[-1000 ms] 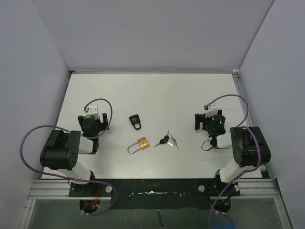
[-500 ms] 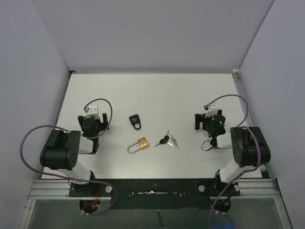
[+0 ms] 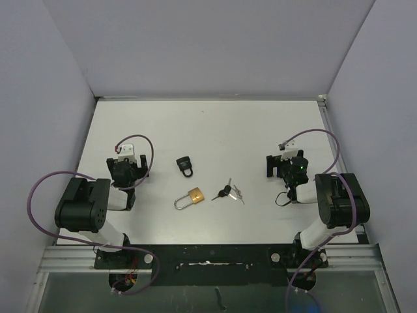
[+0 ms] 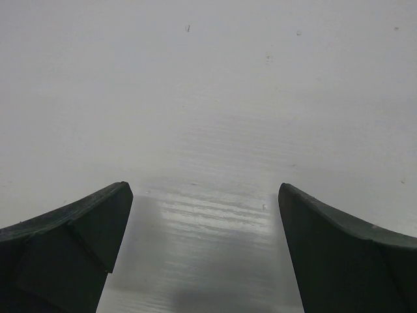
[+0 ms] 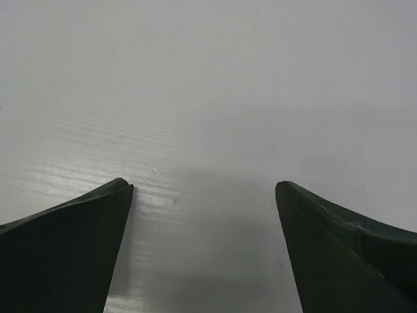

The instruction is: Unlock with the key

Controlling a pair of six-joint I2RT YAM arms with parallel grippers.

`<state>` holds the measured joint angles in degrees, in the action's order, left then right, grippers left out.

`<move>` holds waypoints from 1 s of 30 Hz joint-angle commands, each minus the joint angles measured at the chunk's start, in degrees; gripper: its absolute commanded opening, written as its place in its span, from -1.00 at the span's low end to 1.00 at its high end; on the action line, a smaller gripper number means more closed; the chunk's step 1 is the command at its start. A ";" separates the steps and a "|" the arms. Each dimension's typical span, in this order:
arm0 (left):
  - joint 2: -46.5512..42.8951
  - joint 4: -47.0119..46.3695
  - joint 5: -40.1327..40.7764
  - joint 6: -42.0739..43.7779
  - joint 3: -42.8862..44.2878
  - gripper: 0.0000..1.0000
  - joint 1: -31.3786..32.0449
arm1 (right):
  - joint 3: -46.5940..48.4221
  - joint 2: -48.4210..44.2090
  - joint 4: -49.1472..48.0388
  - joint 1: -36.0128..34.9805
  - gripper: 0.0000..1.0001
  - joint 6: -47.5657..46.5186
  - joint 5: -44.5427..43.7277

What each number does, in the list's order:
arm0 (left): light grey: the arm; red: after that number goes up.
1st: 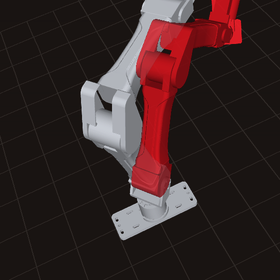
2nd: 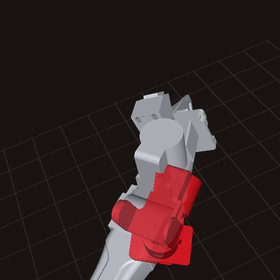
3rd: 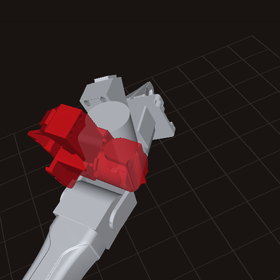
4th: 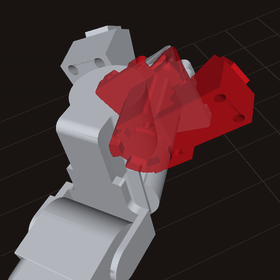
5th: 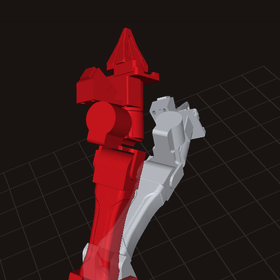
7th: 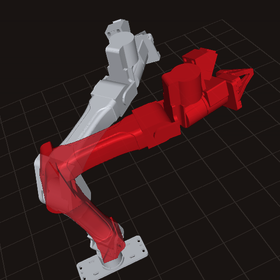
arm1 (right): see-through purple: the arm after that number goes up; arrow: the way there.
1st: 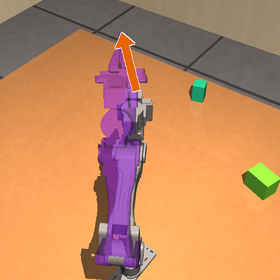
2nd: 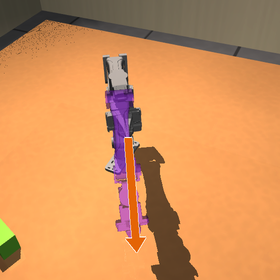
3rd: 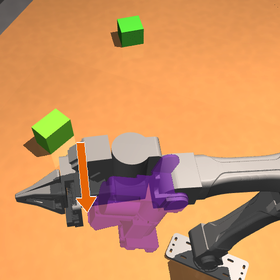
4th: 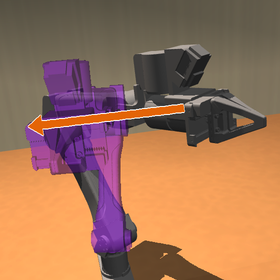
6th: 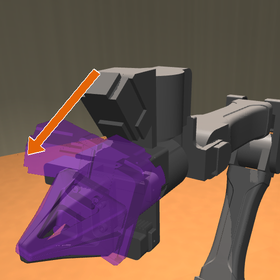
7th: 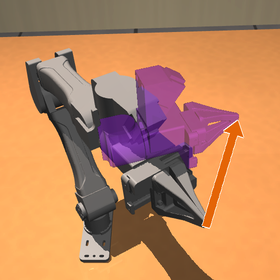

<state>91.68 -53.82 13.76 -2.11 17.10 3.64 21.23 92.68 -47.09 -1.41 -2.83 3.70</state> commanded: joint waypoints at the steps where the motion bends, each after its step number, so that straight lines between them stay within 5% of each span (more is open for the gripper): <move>1: 0.50 -4.38 0.67 0.58 1.97 0.95 -0.48 | 1.62 0.49 -4.45 0.55 0.96 -0.70 0.42; 11: 0.54 -3.84 0.36 0.44 2.19 0.95 -0.56 | 1.66 0.40 -4.34 0.37 0.96 -0.72 -0.62; 18: -3.29 1.66 4.02 1.98 4.41 0.95 1.24 | 7.85 -8.45 11.98 -6.27 0.96 0.52 -23.65; 21: -8.79 16.84 12.00 2.29 10.94 0.96 4.55 | 11.09 -9.71 16.52 -11.18 0.96 1.62 -32.87; 26: -18.38 24.59 15.63 -7.19 15.95 0.96 5.37 | 18.88 -13.21 29.33 -12.55 0.95 6.96 -22.91; 30: -29.19 32.35 2.85 -19.98 15.74 0.95 4.38 | 24.09 -18.73 40.89 -12.30 0.95 15.43 -11.79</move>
<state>72.20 -29.78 24.53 -8.88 31.57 8.75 40.38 80.34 -16.97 -13.98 3.60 -17.12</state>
